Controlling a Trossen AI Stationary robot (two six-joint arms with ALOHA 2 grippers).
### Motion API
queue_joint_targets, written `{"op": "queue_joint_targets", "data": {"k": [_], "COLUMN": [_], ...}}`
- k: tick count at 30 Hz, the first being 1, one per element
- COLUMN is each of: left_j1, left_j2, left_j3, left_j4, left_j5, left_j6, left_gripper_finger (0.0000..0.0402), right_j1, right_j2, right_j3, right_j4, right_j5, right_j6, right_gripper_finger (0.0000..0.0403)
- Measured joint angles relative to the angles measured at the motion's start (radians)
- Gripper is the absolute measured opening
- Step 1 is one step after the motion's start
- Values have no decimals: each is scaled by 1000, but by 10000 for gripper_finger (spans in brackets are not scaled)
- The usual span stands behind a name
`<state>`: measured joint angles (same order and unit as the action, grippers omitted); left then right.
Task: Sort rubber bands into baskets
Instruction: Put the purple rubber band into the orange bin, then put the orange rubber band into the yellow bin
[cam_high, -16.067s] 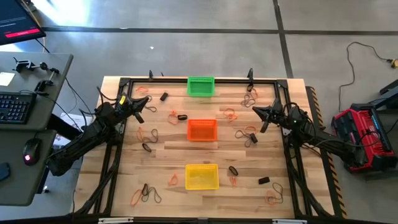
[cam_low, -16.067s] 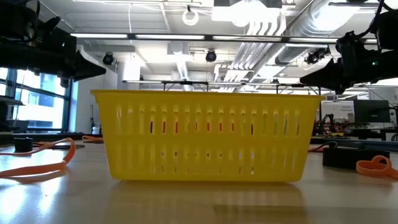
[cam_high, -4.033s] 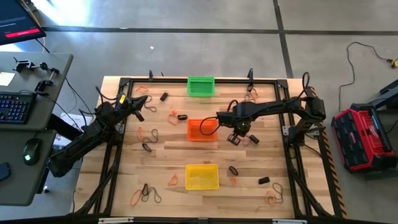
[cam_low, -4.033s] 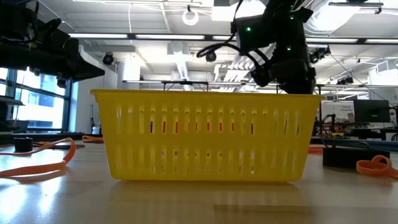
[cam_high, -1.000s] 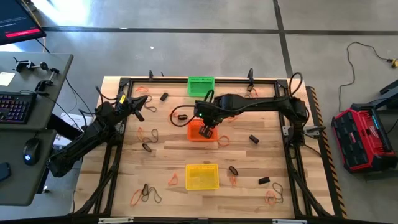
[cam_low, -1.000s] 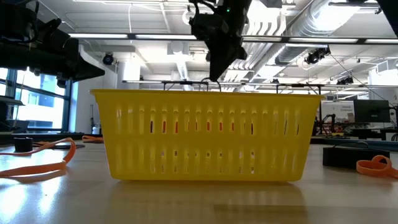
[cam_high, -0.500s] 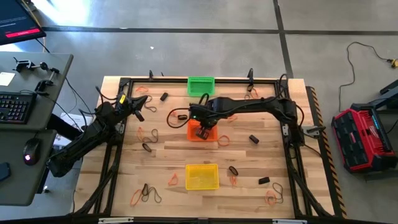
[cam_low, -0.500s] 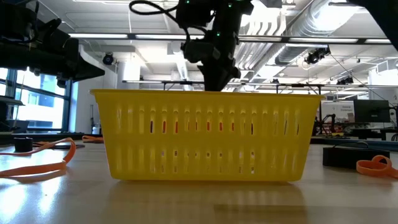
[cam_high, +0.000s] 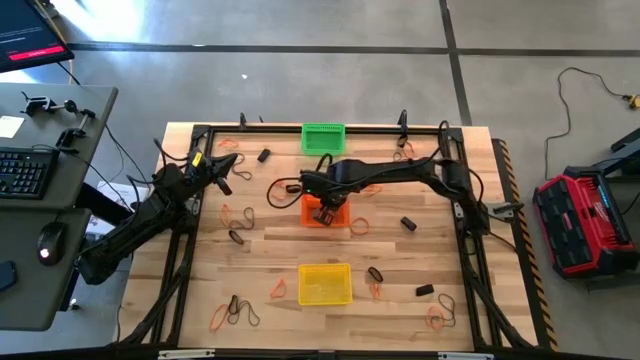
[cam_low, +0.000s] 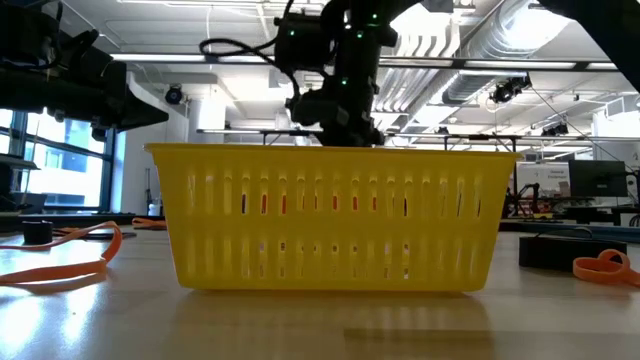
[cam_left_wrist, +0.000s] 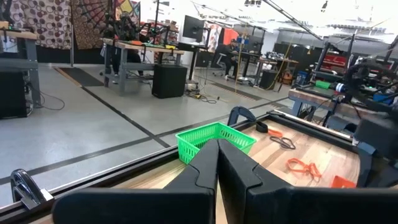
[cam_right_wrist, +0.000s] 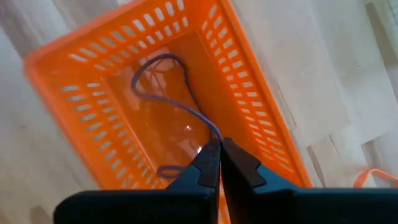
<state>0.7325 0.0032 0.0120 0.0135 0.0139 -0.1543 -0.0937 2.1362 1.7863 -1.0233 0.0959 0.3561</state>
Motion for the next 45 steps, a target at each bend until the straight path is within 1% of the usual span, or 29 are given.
{"op": "queue_joint_targets", "data": {"k": [4, 6, 13, 15, 18, 21, 24, 26, 29, 31, 33, 38, 45], "left_j1": [0, 0, 0, 0, 0, 0, 0, 0, 0, 0, 0, 0, 0], "left_j2": [0, 0, 0, 0, 0, 0, 0, 0, 0, 0, 0, 0, 0], "left_j3": [0, 0, 0, 0, 0, 0, 0, 0, 0, 0, 0, 0, 0], "left_j4": [0, 0, 0, 0, 0, 0, 0, 0, 0, 0, 0, 0, 0], "left_j5": [0, 0, 0, 0, 0, 0, 0, 0, 0, 0, 0, 0, 0], "left_j6": [0, 0, 0, 0, 0, 0, 0, 0, 0, 0, 0, 0, 0], "left_gripper_finger": [0, 0, 0, 0, 0, 0, 0, 0, 0, 0, 0, 0, 0], "right_j1": [-1, 0, 0, 0, 0, 2, 9, 17, 29, 30, 27, -18, -95], "right_j2": [13, 13, 13, 13, 13, 13, 7, -4, -30, -53, -80, -166, -235], "right_j3": [0, 0, 0, 0, 0, 0, 0, 0, 0, 0, 0, -1, -1], "right_j4": [1, 1, 2, 2, 1, -7, -17, -23, -56, -95, -129, -178, -249], "right_j5": [-1, -1, -2, -2, -2, -1, -1, 7, 23, 32, 66, 140, 188], "right_j6": [-9, -8, 31, 32, 36, 17, 1, 2, -18, -29, -26, -36, -25], "right_gripper_finger": [9, 26, 111, 126, 132, 128, 108, 83, 26, 9, 11, 3, 0]}}
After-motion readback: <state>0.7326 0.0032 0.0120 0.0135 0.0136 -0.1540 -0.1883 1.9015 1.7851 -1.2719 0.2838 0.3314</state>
